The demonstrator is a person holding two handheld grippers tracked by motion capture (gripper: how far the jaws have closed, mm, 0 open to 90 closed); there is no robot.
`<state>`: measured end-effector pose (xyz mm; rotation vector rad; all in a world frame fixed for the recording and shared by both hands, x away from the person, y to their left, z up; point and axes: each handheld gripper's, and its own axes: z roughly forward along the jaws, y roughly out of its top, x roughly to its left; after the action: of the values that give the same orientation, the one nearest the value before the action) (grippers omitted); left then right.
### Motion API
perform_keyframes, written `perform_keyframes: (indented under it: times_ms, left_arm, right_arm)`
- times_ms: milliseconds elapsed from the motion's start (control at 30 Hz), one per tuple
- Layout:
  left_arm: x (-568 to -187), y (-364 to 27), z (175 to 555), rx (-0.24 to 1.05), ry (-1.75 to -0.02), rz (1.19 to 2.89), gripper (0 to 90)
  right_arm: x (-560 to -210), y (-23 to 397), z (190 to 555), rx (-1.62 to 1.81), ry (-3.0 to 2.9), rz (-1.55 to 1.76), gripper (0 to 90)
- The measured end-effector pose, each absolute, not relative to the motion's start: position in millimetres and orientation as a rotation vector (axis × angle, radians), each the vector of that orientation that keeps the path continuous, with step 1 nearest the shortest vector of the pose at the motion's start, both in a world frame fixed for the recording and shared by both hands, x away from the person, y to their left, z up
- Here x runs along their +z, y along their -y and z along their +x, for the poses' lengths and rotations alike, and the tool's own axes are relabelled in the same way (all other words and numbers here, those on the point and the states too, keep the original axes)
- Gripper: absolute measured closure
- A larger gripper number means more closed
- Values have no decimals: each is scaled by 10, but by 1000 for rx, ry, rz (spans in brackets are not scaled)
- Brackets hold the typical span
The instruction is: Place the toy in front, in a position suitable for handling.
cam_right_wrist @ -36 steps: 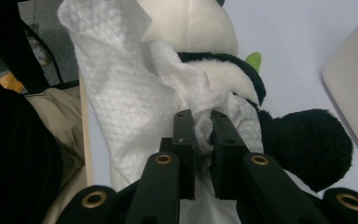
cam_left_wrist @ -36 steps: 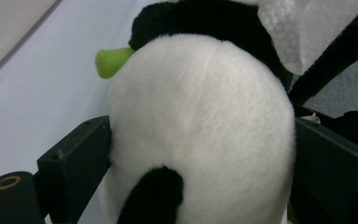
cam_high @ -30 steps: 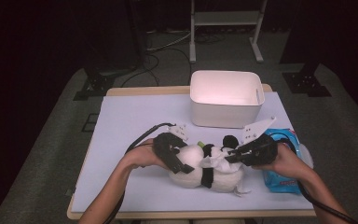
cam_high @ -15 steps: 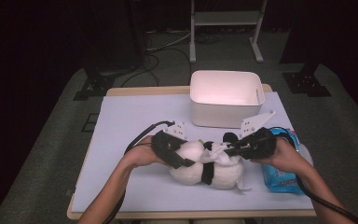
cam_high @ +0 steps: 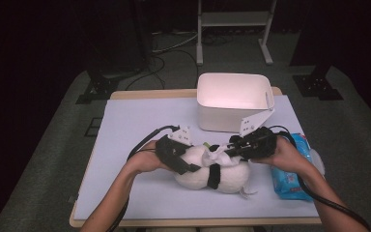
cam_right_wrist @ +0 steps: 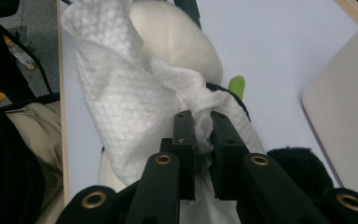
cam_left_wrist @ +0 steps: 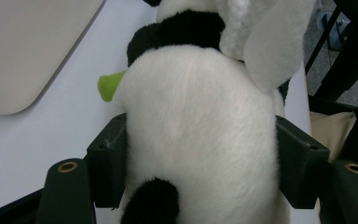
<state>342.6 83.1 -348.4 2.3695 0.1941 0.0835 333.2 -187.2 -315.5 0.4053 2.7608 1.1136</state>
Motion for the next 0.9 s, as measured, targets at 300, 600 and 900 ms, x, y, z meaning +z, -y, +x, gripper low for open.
perform_keyframes:
  times_ms: [300, 600, 900]
  left_arm:
    - [-3546, -899, 3382, 65, -207, 2374, 293]
    - [-3571, -937, 3356, 52, -215, 2365, 292]
    - [-3578, -942, 3317, 50, -223, 2359, 288]
  right_arm:
    - [-3187, 1621, 3372, 1115, -2799, 351, 812]
    - [-3180, 1783, 3333, 1122, -2789, 386, 810]
    - [-3207, 2030, 3257, 1155, -2760, 442, 810]
